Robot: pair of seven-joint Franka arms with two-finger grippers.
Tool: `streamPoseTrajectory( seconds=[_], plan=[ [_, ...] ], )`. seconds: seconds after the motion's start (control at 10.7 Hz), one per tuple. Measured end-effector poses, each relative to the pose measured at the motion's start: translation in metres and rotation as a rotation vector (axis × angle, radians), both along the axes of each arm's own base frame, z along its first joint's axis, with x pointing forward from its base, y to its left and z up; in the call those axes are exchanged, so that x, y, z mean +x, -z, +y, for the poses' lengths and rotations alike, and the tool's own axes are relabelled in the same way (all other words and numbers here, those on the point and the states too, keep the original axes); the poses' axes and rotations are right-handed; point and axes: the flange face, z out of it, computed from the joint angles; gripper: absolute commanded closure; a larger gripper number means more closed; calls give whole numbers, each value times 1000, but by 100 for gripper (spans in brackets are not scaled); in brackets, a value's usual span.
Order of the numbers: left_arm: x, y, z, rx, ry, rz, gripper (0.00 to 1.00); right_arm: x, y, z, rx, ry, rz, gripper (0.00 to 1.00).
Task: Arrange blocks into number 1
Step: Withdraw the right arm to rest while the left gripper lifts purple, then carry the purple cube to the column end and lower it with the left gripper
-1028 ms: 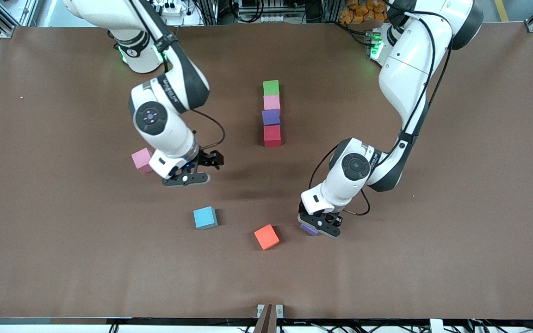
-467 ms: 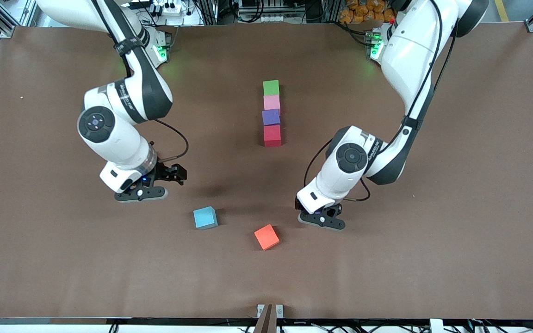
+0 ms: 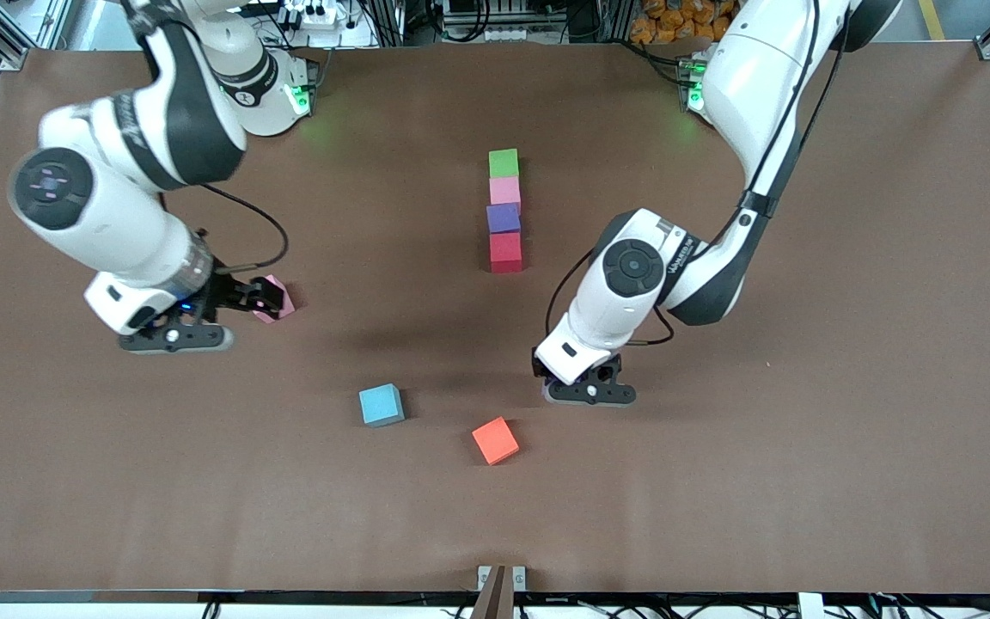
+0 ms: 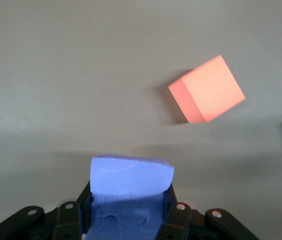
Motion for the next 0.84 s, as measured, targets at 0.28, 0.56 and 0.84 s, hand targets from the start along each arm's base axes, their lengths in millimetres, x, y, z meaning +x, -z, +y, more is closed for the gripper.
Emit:
streamPoseTrajectory(
  seconds=[0.28,0.56,0.84],
  plan=[
    [-33,17,-32,11,-28,46,100,7,-45,-45,2,1,10,0],
    [-66,42,-50,40,-118,121,100,7,-80,-61,8,25,-27,0],
    [-90,45,-70,49,-237,179,100,-3,-109,-98,15,75,-65,0]
  ],
)
